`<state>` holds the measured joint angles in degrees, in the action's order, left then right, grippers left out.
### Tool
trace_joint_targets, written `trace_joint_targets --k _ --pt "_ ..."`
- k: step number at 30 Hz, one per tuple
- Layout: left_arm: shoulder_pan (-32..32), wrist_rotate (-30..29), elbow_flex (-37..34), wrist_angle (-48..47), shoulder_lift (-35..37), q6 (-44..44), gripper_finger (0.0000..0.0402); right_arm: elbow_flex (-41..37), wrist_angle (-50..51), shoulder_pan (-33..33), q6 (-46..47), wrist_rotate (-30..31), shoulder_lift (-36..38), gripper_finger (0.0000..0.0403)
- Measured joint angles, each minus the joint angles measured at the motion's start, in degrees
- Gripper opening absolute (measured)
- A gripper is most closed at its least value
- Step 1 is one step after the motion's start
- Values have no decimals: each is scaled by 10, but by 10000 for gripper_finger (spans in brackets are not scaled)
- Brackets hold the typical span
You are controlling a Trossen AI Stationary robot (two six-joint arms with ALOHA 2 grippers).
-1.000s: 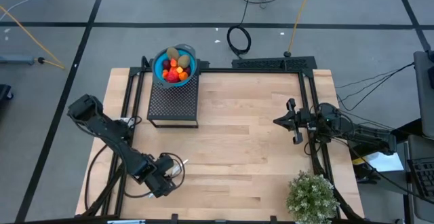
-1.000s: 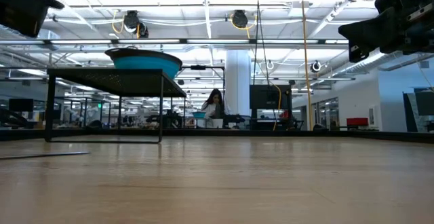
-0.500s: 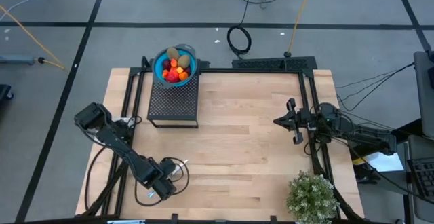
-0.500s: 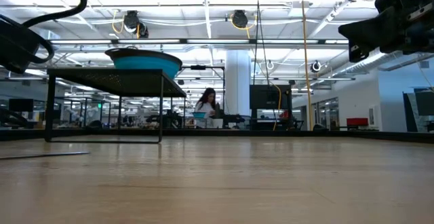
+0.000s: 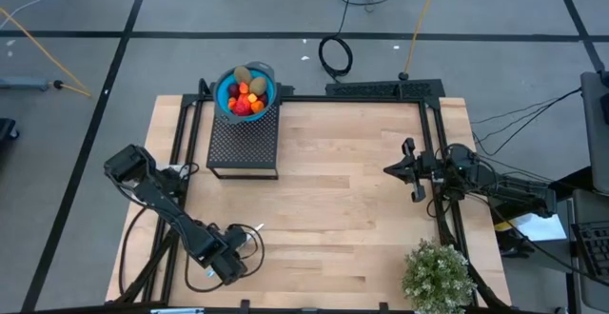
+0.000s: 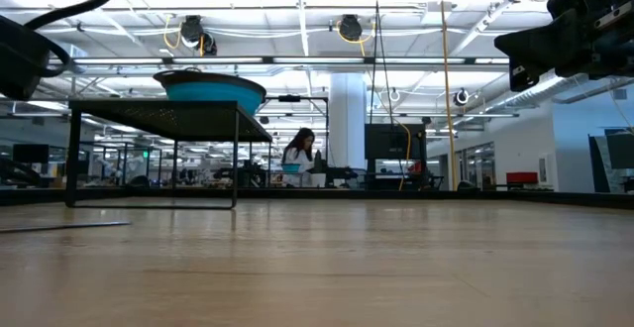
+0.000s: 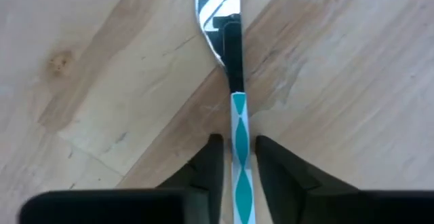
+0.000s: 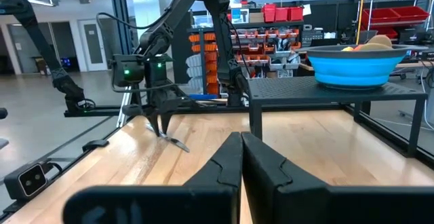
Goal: Pick & Place Fruit
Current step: Put the white blue table knife on the shelf
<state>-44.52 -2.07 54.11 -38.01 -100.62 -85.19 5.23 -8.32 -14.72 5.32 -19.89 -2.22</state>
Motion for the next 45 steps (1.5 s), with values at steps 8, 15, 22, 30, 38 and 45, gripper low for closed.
trace_joint_targets --k 8,15,22,30,38,45 --pt "-5 -8 0 1 0 24 12 0 0 0 0 0 0 0" --pt "-5 -34 -2 11 14 75 25 0 0 0 0 0 0 0" --pt "-3 -126 -4 21 60 128 8 0 0 0 0 0 0 0" --pt "2 -212 -3 78 120 272 23 0 0 0 0 0 0 0" --pt "4 -250 -2 184 189 472 16 0 0 0 0 -3 0 0" --pt "21 -267 -2 197 252 572 22 0 0 0 4 -14 0 0"
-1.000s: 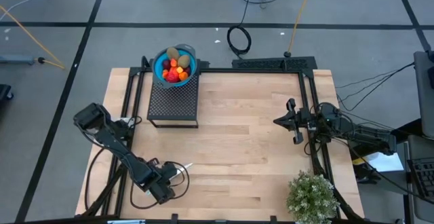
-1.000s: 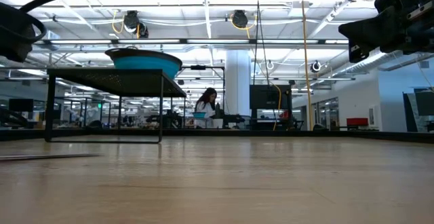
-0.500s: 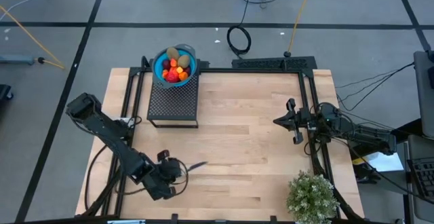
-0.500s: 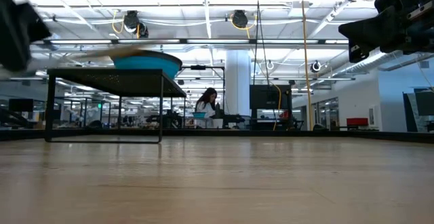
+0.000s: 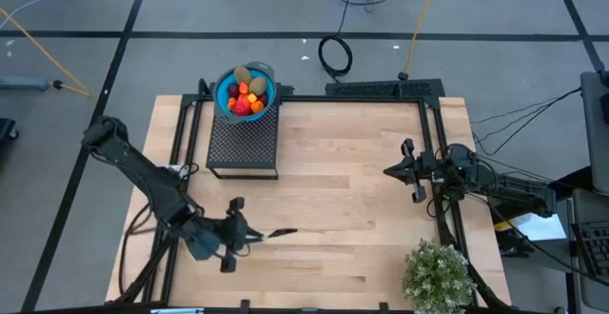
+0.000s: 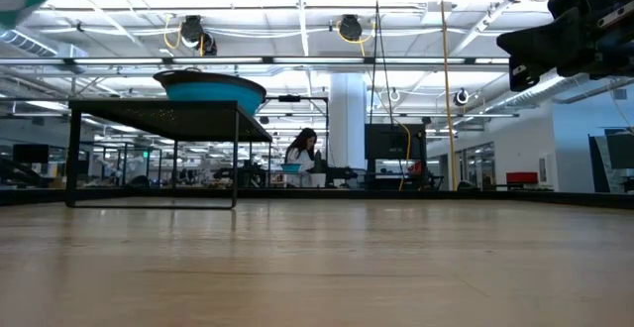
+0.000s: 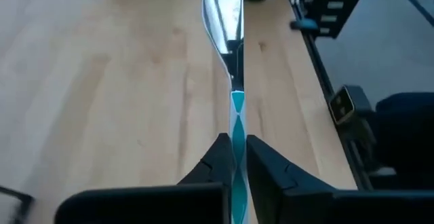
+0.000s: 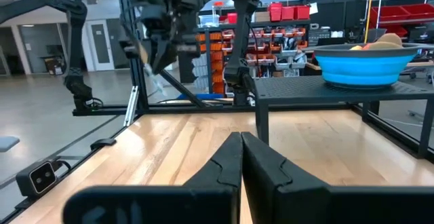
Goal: Pick & Place Fruit
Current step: Put the white blue table knife on the shelf
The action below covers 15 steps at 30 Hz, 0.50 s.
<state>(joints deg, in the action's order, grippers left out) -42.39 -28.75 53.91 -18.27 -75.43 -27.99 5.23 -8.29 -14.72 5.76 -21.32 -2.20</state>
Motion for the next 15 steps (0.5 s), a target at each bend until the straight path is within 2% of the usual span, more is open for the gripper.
trace_joint_targets --k 5,15 --pt "31 1 0 0 42 66 6 0 0 0 0 0 0 0" --pt "120 2 0 -32 81 118 33 0 0 0 0 0 0 0"
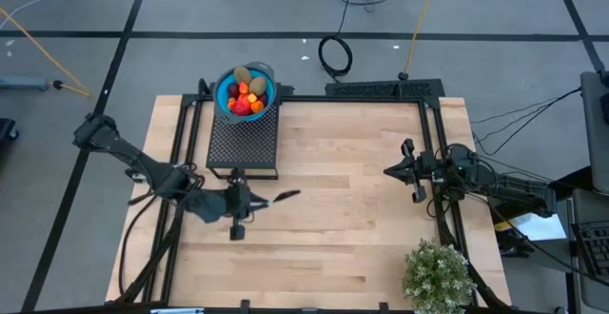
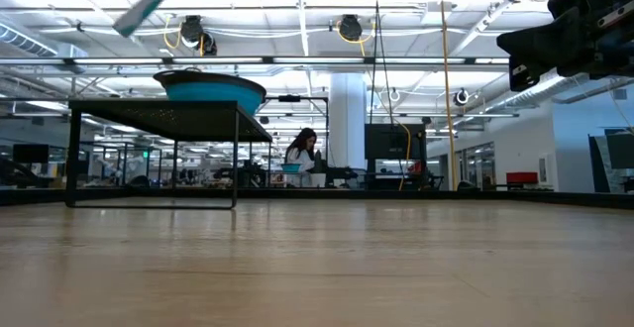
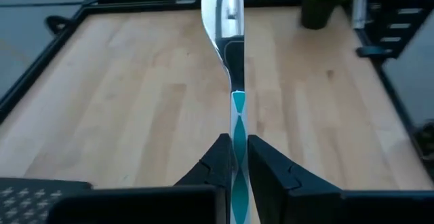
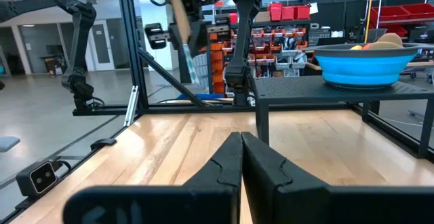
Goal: Pick & Place Fruit
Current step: Put the white blue table knife on the shelf
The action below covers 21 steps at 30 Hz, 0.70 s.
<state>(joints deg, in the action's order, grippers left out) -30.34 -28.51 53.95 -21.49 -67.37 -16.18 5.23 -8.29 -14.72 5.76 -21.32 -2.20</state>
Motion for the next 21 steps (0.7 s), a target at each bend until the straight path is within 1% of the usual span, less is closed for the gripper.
trace_joint_targets --k 2,8,11,13,17,21 --pt "20 8 0 -4 0 2 33 0 0 0 0 0 0 0" --pt "71 56 0 -13 0 12 34 0 0 0 0 0 0 0" --pt "89 68 3 -27 0 11 34 0 0 0 0 0 0 0" --pt "96 70 22 -60 -1 11 34 0 0 0 0 0 0 0" --pt "108 67 86 -130 -16 15 35 0 0 0 -4 0 0 0" --pt "121 47 163 -235 -40 15 35 0 0 0 -4 0 0 0"
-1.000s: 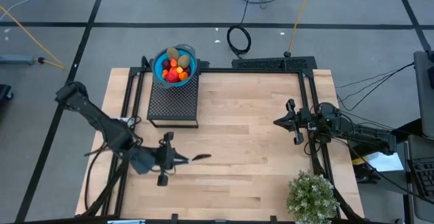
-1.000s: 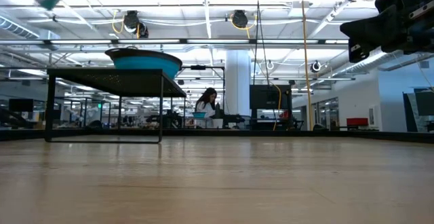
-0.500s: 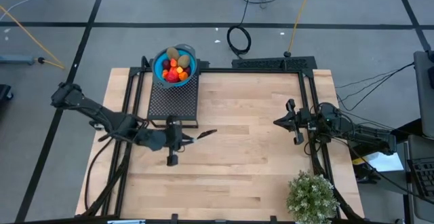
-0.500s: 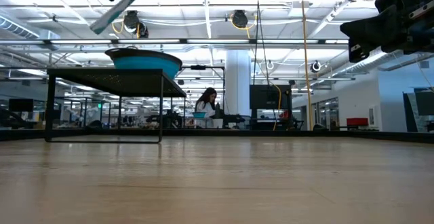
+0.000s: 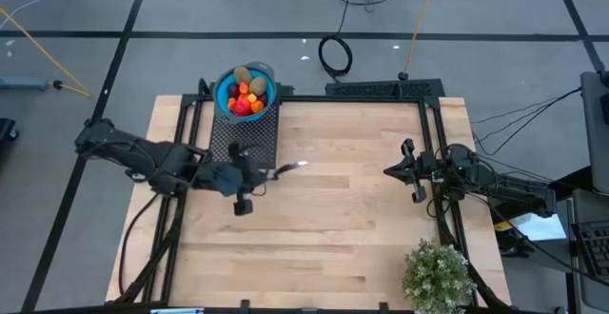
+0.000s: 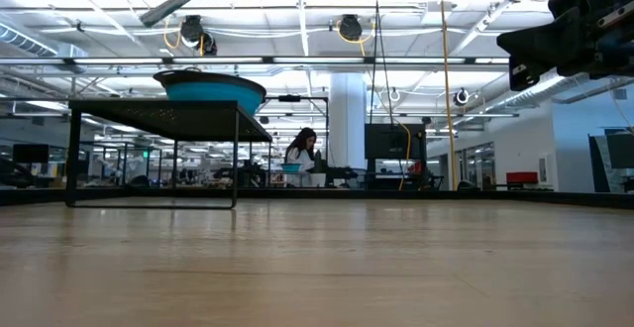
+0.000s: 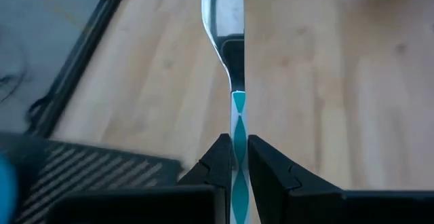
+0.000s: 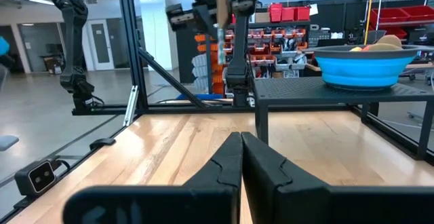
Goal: Pick & Place Fruit
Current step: Put the white blue table knife on the shelf
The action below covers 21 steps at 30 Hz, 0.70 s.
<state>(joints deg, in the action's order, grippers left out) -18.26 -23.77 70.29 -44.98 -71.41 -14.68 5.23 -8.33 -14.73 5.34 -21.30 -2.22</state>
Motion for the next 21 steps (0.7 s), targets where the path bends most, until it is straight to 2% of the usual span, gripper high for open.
trace_joint_targets --k 8,13,17,21 --pt "42 -17 123 -204 -68 -5 35 0 0 0 0 0 0 0" --pt "81 -10 164 -324 -109 -4 35 0 0 0 0 0 0 0" --pt "112 23 165 -369 -121 32 35 0 0 0 0 0 0 0" --pt "135 33 164 -371 -124 74 35 0 0 0 0 0 0 0"
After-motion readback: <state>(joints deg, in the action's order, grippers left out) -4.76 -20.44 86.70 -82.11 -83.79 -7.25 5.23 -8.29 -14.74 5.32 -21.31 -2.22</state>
